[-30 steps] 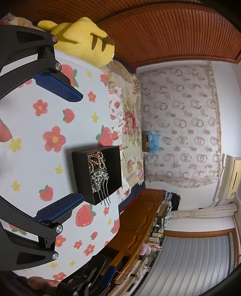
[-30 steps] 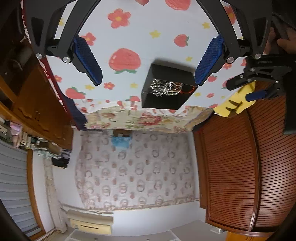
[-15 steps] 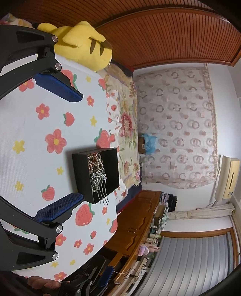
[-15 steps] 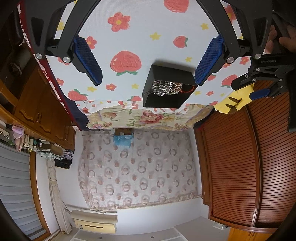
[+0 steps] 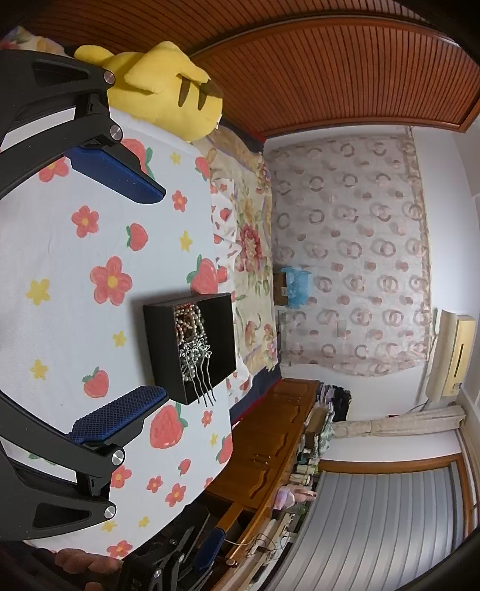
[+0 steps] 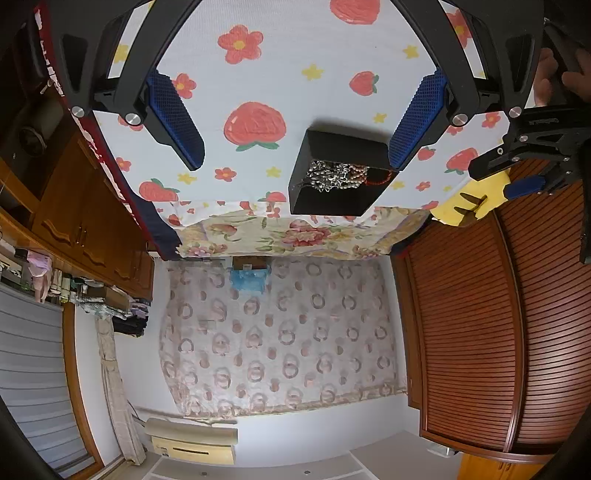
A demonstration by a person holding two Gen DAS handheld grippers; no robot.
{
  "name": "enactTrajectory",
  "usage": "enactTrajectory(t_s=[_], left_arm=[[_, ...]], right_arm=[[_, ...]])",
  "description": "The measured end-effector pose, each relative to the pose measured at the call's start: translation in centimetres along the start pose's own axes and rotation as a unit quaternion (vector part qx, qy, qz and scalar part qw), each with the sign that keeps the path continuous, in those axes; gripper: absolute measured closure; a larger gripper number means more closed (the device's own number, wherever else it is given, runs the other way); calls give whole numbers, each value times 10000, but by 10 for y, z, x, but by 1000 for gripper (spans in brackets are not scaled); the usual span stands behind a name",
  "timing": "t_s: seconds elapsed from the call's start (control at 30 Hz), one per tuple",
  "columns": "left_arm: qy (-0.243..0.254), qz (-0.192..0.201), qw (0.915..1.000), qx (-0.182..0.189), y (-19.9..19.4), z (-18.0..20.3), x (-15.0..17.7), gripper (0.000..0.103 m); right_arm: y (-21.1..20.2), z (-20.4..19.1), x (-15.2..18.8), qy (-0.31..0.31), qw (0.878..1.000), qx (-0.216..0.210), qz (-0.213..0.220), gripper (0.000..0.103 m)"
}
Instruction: Organize jewelry
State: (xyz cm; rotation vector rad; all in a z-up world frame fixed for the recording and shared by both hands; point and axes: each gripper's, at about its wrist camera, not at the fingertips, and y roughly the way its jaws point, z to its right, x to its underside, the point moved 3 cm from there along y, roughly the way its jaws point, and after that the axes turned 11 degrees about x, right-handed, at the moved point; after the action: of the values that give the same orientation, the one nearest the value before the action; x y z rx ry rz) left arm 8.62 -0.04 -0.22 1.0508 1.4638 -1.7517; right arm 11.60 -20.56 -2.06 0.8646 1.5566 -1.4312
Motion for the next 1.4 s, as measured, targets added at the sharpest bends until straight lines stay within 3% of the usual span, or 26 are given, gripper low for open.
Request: enactTrajectory(t_s=[1.4], left_arm=[[36, 160, 9999, -23, -11, 6, -1, 8]], right_arm=[[1, 1, 2, 14, 10000, -11, 6, 2]])
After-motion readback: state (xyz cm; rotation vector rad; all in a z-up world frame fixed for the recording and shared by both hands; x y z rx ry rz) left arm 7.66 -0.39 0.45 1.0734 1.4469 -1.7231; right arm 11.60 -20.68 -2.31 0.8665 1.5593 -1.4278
